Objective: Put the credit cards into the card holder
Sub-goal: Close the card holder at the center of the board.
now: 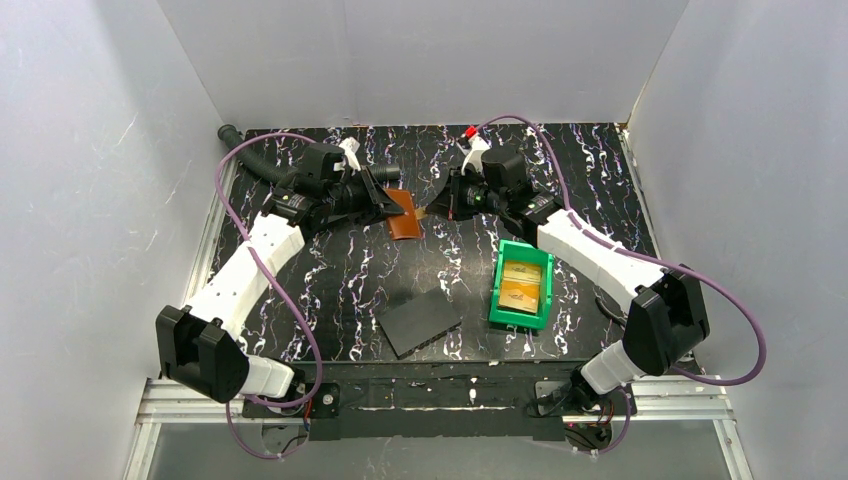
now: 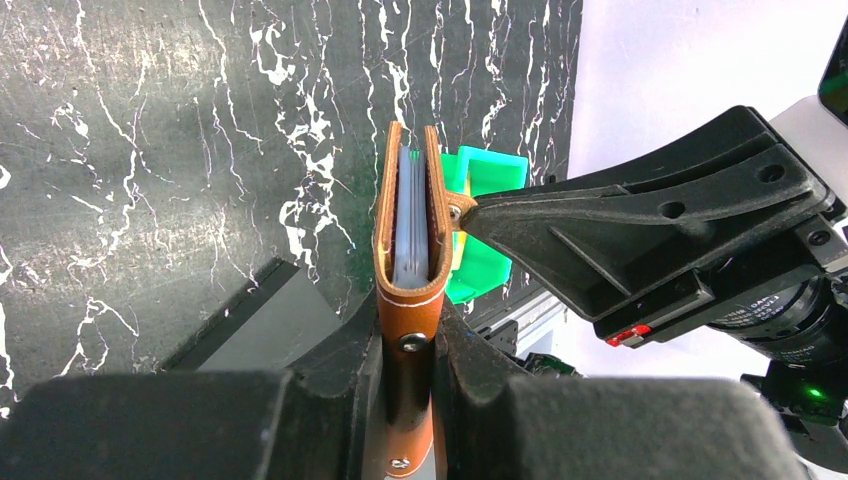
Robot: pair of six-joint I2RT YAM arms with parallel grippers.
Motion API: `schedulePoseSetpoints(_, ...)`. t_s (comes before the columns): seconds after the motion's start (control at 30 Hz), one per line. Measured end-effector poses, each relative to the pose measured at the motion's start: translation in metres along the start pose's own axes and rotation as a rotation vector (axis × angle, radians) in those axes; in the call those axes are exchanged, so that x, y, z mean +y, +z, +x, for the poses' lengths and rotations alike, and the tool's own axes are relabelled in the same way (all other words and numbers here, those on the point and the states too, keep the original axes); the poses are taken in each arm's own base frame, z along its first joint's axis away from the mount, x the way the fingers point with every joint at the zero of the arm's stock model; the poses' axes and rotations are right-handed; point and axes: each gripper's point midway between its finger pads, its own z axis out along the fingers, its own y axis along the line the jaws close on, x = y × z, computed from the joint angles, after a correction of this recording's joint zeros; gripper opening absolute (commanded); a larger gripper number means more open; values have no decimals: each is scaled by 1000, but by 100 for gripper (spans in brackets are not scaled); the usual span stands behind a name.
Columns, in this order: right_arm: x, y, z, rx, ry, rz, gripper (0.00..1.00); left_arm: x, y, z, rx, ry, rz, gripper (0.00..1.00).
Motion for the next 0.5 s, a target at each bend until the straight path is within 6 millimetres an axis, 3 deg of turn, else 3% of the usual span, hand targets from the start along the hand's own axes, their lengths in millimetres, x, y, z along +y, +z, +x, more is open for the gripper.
schedulePoseSetpoints(0.17,-4,1,-2,-13,14,-7,1,6,8,2,17,-7,-12,0)
schedulePoseSetpoints(0.27,-19,2,4,-13,40,13,1,16,25,3,35,-10,-25,0)
schedulePoseSetpoints(0.5,-55,8,23,27,57,82,1,43,91,16,131,-45,-1,0)
